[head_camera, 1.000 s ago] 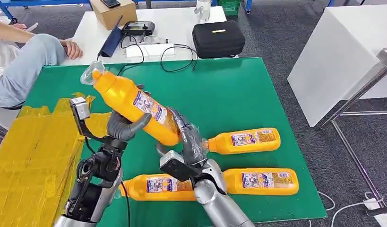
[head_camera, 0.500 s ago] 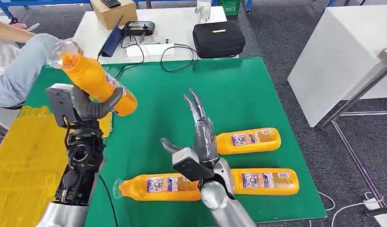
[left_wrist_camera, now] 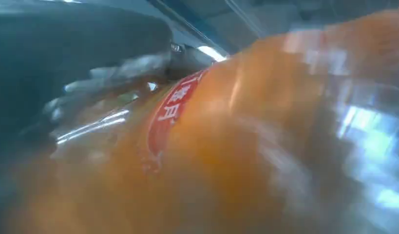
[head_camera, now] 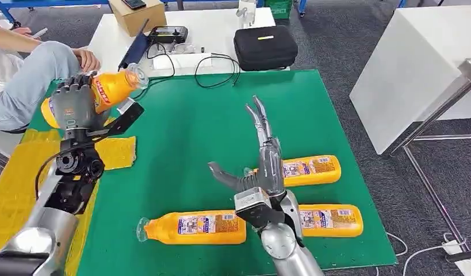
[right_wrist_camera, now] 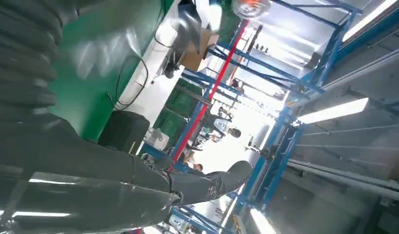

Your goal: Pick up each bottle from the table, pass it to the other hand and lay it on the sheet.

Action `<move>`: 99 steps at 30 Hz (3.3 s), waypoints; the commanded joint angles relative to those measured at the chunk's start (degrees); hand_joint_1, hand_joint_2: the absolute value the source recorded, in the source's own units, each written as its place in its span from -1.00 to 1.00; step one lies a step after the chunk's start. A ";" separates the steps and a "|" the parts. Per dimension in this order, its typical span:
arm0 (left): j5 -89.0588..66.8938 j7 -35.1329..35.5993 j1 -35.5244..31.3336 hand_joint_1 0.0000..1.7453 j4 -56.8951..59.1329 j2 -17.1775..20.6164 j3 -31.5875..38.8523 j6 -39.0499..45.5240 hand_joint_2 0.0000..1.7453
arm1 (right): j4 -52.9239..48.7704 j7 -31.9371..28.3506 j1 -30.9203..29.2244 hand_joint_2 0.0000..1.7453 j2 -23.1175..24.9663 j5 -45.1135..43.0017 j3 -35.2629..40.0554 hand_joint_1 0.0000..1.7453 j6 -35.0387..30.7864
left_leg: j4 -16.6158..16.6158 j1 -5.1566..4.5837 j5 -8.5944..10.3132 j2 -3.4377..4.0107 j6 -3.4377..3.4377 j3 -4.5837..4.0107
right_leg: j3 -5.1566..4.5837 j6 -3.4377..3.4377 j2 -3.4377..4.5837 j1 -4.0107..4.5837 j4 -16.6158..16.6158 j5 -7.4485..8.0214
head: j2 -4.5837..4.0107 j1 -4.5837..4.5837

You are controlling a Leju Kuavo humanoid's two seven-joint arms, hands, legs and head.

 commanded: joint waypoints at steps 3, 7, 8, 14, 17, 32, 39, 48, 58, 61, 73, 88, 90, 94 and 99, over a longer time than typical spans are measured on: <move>-4.43 2.14 -4.54 1.00 18.86 3.52 0.23 -3.90 1.00 | 0.83 -0.33 -1.23 1.00 -2.91 -0.84 1.13 -1.00 0.08 | 0.01 0.04 -0.14 0.09 -0.01 0.26 | 0.29 0.03 0.08 0.04 -0.06 -0.08 | -0.02 0.02; -4.43 2.15 -3.64 1.00 20.01 3.67 1.10 -4.95 1.00 | 1.30 -0.47 -1.43 1.00 -2.94 -0.91 1.42 -1.00 0.18 | -0.02 0.02 -0.08 0.02 -0.03 0.19 | 0.21 0.02 0.01 0.02 -0.07 -0.05 | 0.00 0.02; -4.48 2.11 -3.34 1.00 20.23 3.72 1.45 -5.27 1.00 | 1.41 -0.47 -1.48 1.00 -2.97 -0.91 1.53 -1.00 0.14 | 0.00 0.05 -0.12 0.04 -0.04 0.24 | 0.27 0.01 0.03 0.05 -0.07 -0.07 | 0.00 0.02; -5.23 -1.77 -2.25 1.00 23.31 3.49 1.05 -9.52 1.00 | 2.61 -0.45 -2.08 1.00 -3.04 -1.10 1.96 -1.00 0.17 | -0.04 0.00 -0.09 0.07 -0.02 0.17 | 0.20 0.02 0.07 0.00 -0.07 -0.04 | 0.00 0.00; -6.39 -2.92 -1.90 1.00 23.88 3.77 0.27 -13.11 1.00 | 3.03 -0.51 -2.51 1.00 -3.27 -1.48 2.11 -1.00 0.18 | -0.03 0.01 -0.08 0.04 -0.02 0.14 | 0.18 0.02 0.04 0.01 -0.07 -0.04 | 0.00 0.02; -9.01 -0.14 -1.50 1.00 25.61 5.39 -4.27 -22.36 1.00 | 4.52 -0.49 -3.76 1.00 -3.08 -1.50 2.57 -1.00 1.15 | -0.01 0.02 -0.07 0.05 -0.03 0.07 | 0.10 0.01 0.07 0.03 -0.05 -0.02 | 0.00 0.02; -9.01 0.60 -1.72 1.00 26.18 5.47 -4.91 -24.65 1.00 | 4.82 -0.46 -4.00 1.00 -3.07 -1.44 2.66 -1.00 1.28 | 0.00 0.04 -0.09 0.02 -0.03 0.08 | 0.13 0.02 0.03 0.04 -0.06 -0.03 | 0.00 0.02; -7.88 2.69 -1.71 -1.00 27.00 5.08 -2.60 -31.47 1.00 | 6.97 0.95 -5.61 1.00 -3.55 0.31 3.83 -1.00 3.14 | -0.04 0.02 -0.07 0.03 -0.04 0.16 | 0.19 0.01 0.05 0.02 -0.06 -0.02 | 0.00 0.00; -1.24 -4.80 -2.85 -1.00 24.54 3.12 4.67 -28.06 1.00 | 7.35 1.92 -5.21 1.00 -4.29 1.54 3.36 -1.00 5.62 | 0.00 0.06 -0.09 -0.09 -0.05 0.25 | 0.30 0.04 -0.07 0.05 -0.07 -0.07 | 0.00 0.00; 0.38 -6.47 -3.21 -1.00 24.12 2.61 5.75 -28.11 1.00 | 7.44 2.06 -5.07 1.00 -4.47 1.79 3.25 -1.00 5.66 | 0.01 0.05 -0.06 -0.16 -0.05 0.19 | 0.27 0.03 -0.15 0.05 -0.06 -0.08 | -0.02 0.02; 24.80 -22.51 -2.26 -1.00 14.43 -0.40 15.85 -37.99 1.00 | 12.19 5.29 -5.01 1.00 -6.97 9.28 7.30 -1.00 9.24 | 0.03 0.12 -0.12 -0.15 -0.06 0.27 | 0.39 0.03 -0.15 0.11 -0.11 -0.10 | -0.02 0.04; 40.41 -27.69 0.79 -1.00 10.99 0.23 14.07 -46.45 1.00 | 28.87 7.64 -10.02 1.00 -9.33 19.52 18.87 -1.00 15.05 | -0.03 0.02 -0.05 -0.05 -0.05 0.16 | 0.20 0.03 -0.04 0.01 -0.06 -0.04 | 0.00 0.02; 40.41 -27.69 0.79 -1.00 10.99 0.23 14.07 -46.45 1.00 | 28.87 7.64 -10.02 1.00 -9.33 19.52 18.87 -1.00 15.05 | -0.03 0.02 -0.04 -0.03 -0.05 0.13 | 0.18 0.02 -0.02 0.01 -0.06 -0.03 | 0.00 0.02; 40.41 -27.69 0.79 -1.00 10.99 0.23 14.07 -46.45 1.00 | 28.87 7.64 -10.02 1.00 -9.33 19.52 18.87 -1.00 15.05 | -0.02 0.02 -0.05 -0.06 -0.06 0.13 | 0.19 0.02 -0.05 0.02 -0.05 -0.05 | 0.00 0.02; 43.77 -28.48 1.37 -1.00 11.08 0.53 13.29 -47.62 1.00 | 31.11 7.32 -11.10 1.00 -9.98 20.25 21.82 -1.00 16.67 | 0.02 0.05 -0.11 -0.02 -0.07 0.22 | 0.28 0.03 -0.01 0.04 -0.04 -0.09 | 0.00 0.02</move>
